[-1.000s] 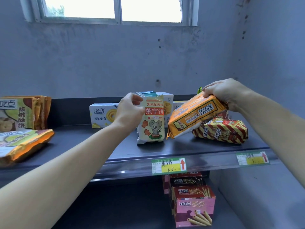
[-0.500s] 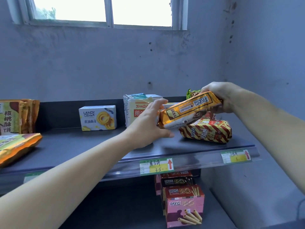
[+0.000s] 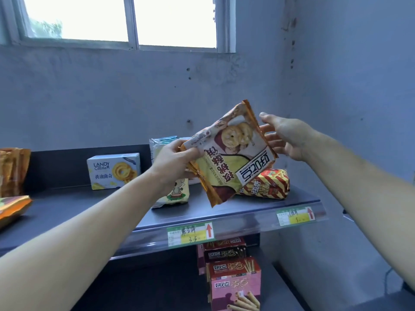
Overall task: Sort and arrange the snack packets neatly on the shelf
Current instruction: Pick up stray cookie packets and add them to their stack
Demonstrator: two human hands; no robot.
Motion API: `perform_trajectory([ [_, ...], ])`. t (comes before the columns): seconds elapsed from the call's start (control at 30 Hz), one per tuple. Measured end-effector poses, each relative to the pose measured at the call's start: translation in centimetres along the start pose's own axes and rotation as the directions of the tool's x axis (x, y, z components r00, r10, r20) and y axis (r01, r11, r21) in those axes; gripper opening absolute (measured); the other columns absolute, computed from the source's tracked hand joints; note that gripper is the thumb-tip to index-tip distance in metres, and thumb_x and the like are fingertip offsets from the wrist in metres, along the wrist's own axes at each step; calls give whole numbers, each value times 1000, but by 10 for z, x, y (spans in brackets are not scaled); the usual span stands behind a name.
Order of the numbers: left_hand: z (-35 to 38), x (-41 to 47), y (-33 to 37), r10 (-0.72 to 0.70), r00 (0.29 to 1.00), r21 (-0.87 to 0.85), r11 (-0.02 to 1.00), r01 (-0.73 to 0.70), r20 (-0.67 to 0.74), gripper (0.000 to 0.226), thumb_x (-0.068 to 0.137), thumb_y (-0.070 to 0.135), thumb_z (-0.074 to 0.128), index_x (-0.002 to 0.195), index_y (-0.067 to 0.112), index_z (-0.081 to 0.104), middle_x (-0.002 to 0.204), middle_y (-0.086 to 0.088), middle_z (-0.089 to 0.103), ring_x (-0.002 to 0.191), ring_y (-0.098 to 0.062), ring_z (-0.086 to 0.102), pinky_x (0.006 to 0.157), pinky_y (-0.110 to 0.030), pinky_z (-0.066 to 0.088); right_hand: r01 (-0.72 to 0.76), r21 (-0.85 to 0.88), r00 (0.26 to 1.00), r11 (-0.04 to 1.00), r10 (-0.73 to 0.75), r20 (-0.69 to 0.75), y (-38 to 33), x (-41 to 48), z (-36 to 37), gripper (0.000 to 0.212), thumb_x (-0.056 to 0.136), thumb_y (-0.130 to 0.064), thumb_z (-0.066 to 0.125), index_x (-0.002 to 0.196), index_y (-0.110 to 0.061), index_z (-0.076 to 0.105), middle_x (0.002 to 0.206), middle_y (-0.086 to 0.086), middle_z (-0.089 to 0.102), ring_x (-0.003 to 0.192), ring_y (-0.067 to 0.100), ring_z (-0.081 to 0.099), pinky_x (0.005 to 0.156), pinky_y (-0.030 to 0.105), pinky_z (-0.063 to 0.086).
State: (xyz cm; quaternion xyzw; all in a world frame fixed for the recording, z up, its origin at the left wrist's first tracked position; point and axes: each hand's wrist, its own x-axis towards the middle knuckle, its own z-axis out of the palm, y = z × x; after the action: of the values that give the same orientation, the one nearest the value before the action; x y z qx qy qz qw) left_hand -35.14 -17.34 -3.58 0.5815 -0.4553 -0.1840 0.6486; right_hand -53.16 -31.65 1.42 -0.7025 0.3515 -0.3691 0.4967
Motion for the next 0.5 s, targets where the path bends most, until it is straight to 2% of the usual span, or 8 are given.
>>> perform_trajectory([
  [0.1, 0, 3, -2, -43, 999, -41, 998, 42, -27, 14, 86, 11, 62, 99, 12, 56, 86, -9, 70, 72, -22, 67, 74, -40, 57, 68, -34, 997, 997, -67, 42, 5, 0, 0, 42, 88, -55, 52, 85, -14, 63, 81, 2, 64, 74, 17, 58, 62, 27, 43],
  [0.23, 1, 3, -3, -76, 997, -87, 994, 73, -33, 17, 87, 16, 62, 102, 9, 56, 83, -8, 71, 70, -20, 69, 75, -40, 59, 84, 55, 988, 995, -91, 129, 8, 1, 5, 30, 89, -39, 60, 93, -10, 67, 78, 4, 70, 61, 15, 66, 48, 21, 50],
  [0.37, 0, 2, -3, -90, 995, -110, 990, 84, -47, 7, 88, 16, 61, 91, 13, 56, 73, -4, 72, 62, -16, 69, 68, -36, 60, 117, 103, 980, 988, -132, 151, 15, 11, 11, 26, 87, -29, 65, 101, -8, 65, 85, 10, 72, 64, 22, 69, 56, 29, 56],
  [0.5, -3, -1, -4, -91, 993, -124, 989, 82, -75, 13, 88, 17, 62, 97, 12, 53, 68, 0, 72, 60, -13, 70, 56, -30, 59, 138, 132, 972, 982, -160, 174, 20, 16, 18, 25, 85, -27, 67, 102, -9, 63, 81, 8, 73, 65, 23, 69, 60, 33, 57],
])
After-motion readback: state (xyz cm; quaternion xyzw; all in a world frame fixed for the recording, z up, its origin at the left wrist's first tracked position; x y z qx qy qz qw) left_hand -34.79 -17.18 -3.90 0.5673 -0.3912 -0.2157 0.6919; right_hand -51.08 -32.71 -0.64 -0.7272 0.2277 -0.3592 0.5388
